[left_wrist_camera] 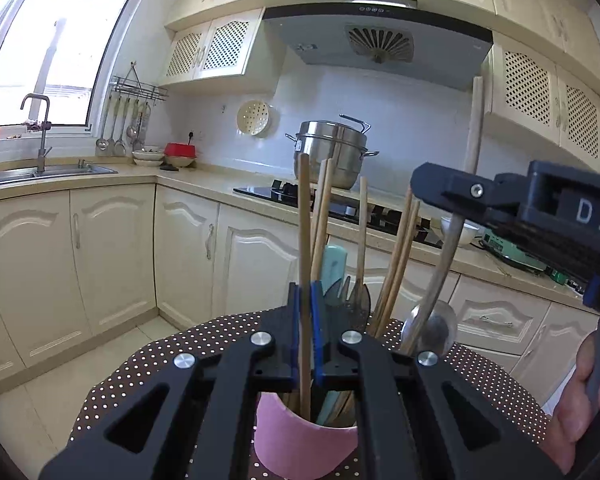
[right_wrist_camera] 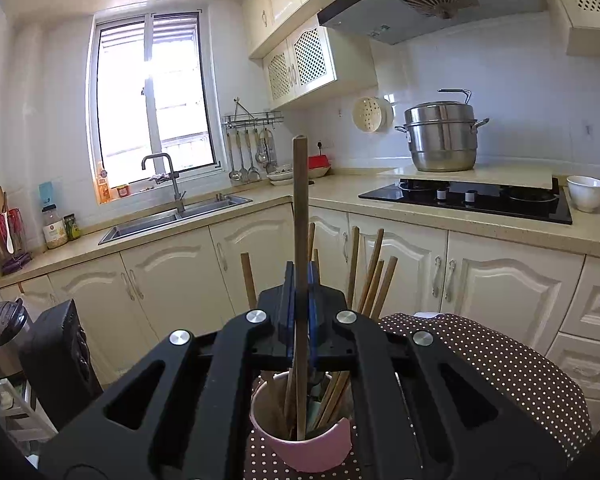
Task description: Organize utensils
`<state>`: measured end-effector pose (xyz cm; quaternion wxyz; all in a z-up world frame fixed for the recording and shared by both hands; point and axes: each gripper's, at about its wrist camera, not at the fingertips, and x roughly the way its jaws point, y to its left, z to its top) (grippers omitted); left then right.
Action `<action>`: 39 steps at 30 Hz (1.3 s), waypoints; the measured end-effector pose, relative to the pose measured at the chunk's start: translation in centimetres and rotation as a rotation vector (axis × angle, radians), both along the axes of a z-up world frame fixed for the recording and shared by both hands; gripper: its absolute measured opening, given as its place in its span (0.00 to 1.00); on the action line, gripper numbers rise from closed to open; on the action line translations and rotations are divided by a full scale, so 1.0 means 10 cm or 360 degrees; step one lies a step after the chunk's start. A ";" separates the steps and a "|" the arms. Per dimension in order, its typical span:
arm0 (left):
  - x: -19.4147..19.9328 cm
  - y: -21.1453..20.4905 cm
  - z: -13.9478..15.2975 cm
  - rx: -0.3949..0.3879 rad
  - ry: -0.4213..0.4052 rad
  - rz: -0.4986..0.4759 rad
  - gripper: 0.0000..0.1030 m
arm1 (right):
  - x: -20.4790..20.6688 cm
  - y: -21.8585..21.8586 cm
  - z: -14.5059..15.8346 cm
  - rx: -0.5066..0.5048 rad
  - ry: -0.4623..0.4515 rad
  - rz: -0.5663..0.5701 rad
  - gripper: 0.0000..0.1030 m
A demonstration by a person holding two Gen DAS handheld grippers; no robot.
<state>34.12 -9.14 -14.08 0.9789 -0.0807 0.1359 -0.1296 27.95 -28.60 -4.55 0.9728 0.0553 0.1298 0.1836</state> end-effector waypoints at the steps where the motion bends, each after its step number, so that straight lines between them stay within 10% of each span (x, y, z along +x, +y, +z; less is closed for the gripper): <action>1: 0.00 0.02 0.01 -0.0014 0.0008 -0.0003 0.07 | 0.00 0.00 -0.01 -0.0002 0.0005 -0.0002 0.05; 11: -0.19 0.12 0.17 -0.0010 -0.0009 0.0063 0.53 | -0.07 0.01 -0.08 0.0000 0.0027 -0.0006 0.05; 35: -0.39 0.54 0.32 0.0140 0.0081 0.0346 0.61 | -0.09 0.14 -0.29 -0.0041 0.0163 0.0059 0.07; 38: -0.47 0.56 0.37 0.0159 0.0067 0.0349 0.67 | -0.10 0.15 -0.28 -0.0046 0.0183 0.0053 0.32; 39: -0.51 0.58 0.39 0.0166 0.0055 0.0362 0.67 | -0.12 0.15 -0.27 -0.0034 0.0174 0.0047 0.54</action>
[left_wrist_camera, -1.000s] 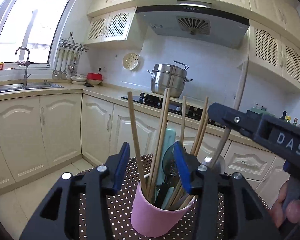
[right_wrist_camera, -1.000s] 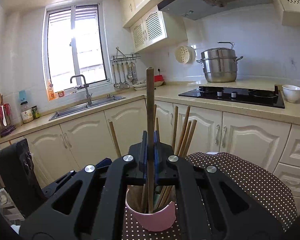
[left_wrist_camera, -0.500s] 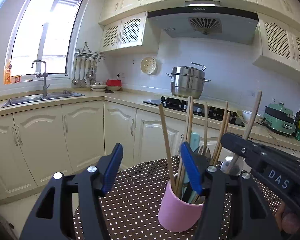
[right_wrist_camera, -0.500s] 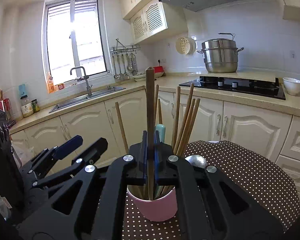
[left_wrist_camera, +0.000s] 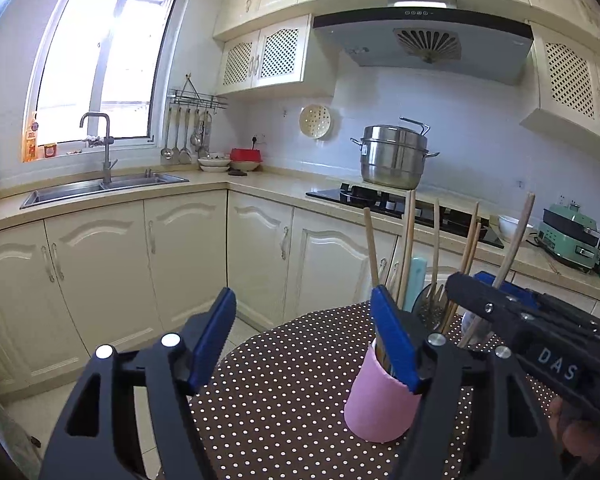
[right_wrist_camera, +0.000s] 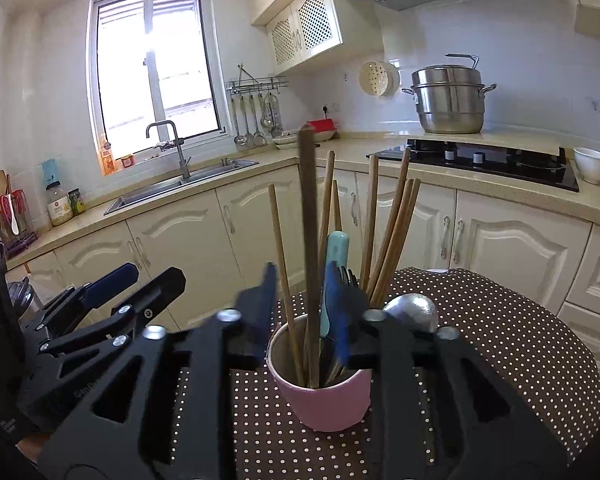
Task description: Organize utensils
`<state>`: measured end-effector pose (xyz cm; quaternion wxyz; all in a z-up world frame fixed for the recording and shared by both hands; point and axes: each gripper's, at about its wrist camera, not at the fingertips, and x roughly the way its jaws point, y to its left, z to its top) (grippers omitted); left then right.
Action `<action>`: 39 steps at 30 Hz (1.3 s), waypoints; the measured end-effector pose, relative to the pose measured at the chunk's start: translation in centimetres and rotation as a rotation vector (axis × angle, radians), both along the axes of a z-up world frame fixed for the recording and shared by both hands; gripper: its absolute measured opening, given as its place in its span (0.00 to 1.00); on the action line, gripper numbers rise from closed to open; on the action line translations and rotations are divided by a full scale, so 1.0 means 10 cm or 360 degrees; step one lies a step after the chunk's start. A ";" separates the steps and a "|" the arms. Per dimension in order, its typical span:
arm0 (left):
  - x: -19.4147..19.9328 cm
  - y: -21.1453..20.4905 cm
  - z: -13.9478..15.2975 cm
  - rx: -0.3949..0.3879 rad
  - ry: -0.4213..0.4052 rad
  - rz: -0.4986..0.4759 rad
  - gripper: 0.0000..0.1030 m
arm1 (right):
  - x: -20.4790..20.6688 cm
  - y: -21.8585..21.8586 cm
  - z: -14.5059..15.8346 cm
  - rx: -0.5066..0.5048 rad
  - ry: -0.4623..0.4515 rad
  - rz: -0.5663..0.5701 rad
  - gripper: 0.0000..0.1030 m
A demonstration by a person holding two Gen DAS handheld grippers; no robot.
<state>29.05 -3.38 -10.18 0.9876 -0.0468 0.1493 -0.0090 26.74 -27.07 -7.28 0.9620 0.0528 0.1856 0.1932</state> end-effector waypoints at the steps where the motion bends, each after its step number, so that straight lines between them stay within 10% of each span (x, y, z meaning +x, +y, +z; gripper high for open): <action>1: -0.03 0.02 0.02 0.0001 -0.0014 0.0008 0.69 | -0.03 -0.01 0.02 0.0009 -0.0018 -0.0034 0.56; 39: -2.10 -0.05 0.91 0.0198 -0.0307 0.0068 0.82 | -2.11 -0.10 0.78 0.0016 -0.0386 -0.0210 0.81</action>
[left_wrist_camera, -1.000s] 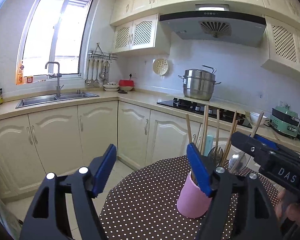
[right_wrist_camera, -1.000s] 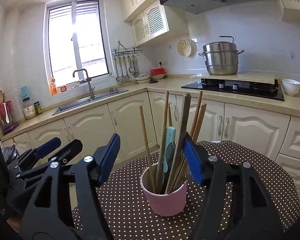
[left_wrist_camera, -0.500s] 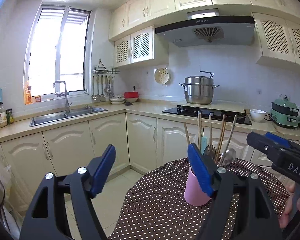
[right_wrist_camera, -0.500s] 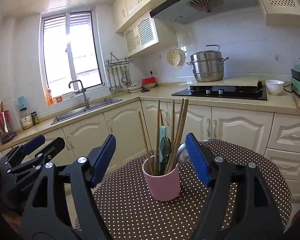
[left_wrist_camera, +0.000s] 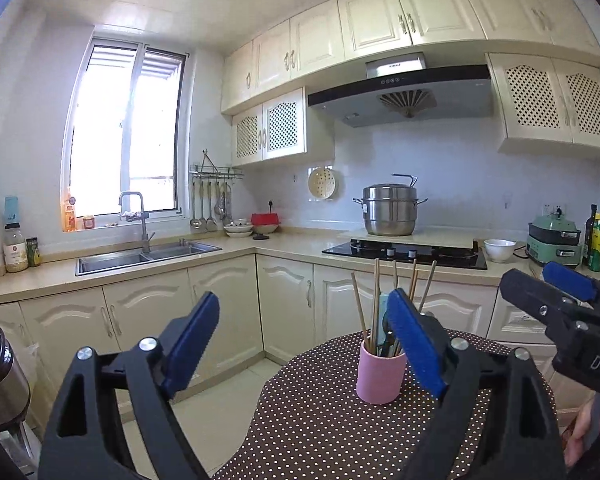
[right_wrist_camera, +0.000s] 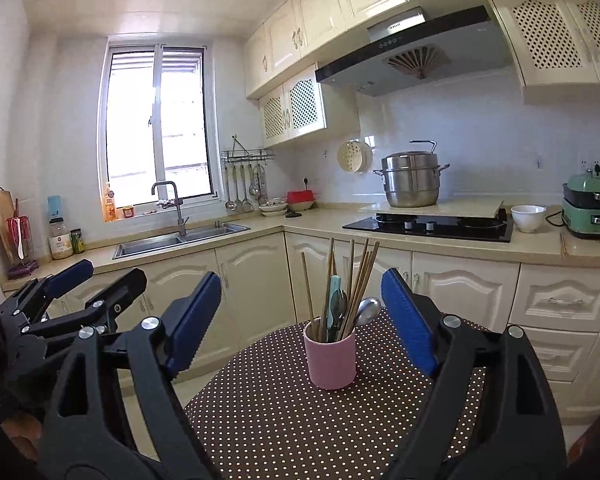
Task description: Organize utensils
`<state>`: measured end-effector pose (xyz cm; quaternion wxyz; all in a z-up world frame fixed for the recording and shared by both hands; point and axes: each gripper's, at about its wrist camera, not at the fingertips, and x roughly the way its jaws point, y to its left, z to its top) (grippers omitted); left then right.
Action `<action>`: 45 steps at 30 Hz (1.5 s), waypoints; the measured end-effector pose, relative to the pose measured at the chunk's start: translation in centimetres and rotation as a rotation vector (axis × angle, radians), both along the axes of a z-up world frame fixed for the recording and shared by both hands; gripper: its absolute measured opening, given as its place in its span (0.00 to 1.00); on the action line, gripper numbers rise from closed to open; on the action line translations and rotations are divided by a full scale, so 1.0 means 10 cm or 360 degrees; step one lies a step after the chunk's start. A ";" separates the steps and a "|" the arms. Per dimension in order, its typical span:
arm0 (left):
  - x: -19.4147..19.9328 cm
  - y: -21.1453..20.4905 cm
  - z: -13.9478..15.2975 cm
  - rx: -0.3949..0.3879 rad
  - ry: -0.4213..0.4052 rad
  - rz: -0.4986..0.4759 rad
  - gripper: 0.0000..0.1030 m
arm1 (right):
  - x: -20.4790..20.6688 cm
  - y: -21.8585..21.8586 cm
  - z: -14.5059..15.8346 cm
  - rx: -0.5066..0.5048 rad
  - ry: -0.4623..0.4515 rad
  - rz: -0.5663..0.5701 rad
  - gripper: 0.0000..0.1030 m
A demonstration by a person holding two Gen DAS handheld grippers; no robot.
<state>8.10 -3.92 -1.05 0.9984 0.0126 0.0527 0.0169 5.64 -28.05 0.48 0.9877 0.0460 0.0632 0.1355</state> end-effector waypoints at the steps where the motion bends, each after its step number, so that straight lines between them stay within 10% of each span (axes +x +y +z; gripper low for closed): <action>1: -0.06 0.00 0.03 -0.0005 -0.0010 -0.0006 0.82 | -0.06 0.01 0.02 -0.0005 -0.0017 -0.0003 0.82; 45: -0.56 0.07 0.20 -0.0048 -0.0163 0.0015 0.89 | -0.54 0.11 0.16 -0.0130 -0.0186 -0.0042 0.89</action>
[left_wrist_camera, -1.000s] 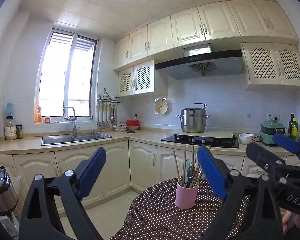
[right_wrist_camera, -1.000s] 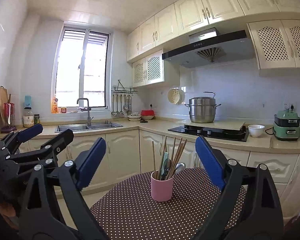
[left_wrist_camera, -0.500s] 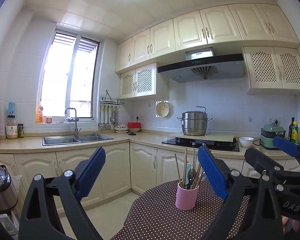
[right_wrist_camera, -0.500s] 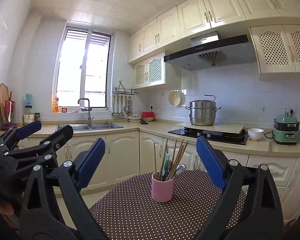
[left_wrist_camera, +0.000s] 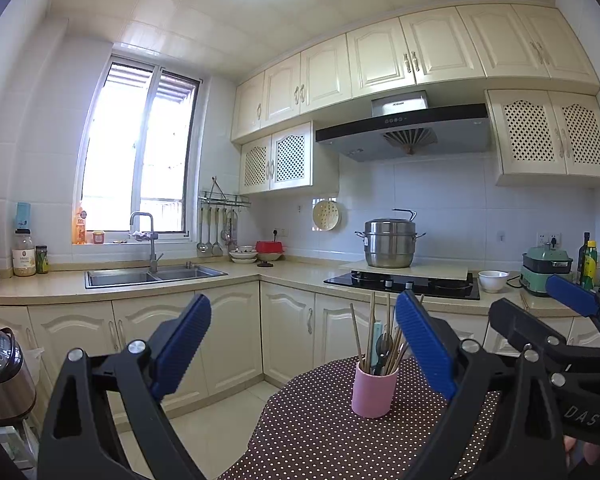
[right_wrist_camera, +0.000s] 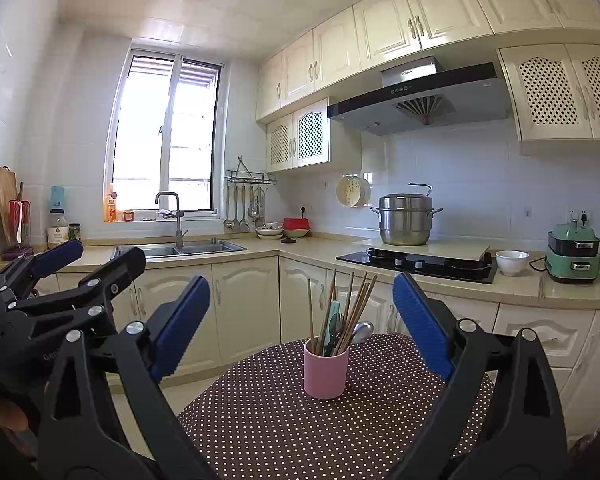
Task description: Organize utensils
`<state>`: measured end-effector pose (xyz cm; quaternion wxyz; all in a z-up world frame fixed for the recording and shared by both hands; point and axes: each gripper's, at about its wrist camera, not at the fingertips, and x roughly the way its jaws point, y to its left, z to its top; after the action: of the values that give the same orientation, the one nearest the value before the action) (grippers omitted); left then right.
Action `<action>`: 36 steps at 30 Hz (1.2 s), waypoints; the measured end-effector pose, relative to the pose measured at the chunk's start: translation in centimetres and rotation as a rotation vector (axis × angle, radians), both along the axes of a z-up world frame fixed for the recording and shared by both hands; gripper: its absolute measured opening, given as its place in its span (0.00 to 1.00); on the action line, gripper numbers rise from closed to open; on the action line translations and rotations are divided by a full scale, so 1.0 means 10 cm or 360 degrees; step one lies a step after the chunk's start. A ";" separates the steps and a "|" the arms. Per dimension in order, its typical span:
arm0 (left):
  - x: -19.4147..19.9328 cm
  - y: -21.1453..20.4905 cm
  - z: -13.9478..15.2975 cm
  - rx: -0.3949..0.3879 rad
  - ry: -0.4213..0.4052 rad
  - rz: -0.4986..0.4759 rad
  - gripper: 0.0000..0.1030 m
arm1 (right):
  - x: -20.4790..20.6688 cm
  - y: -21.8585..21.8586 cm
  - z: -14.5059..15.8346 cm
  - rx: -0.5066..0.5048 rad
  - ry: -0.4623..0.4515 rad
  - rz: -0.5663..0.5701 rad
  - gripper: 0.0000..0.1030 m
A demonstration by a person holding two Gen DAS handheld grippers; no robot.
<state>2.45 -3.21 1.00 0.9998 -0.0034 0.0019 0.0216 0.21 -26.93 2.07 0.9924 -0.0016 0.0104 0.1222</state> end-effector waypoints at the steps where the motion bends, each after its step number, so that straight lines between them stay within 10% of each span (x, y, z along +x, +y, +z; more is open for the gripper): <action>1: 0.00 0.00 0.00 0.0000 -0.0003 -0.0001 0.89 | 0.00 0.00 0.00 0.0001 0.0003 0.0001 0.89; 36: 0.05 0.00 -0.07 0.0022 0.0024 0.0013 0.89 | 0.02 0.01 -0.03 0.0007 0.0048 0.0007 0.89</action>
<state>2.93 -3.22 0.30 0.9996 0.0036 0.0093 0.0256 0.43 -26.88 1.76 0.9919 0.0024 0.0250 0.1243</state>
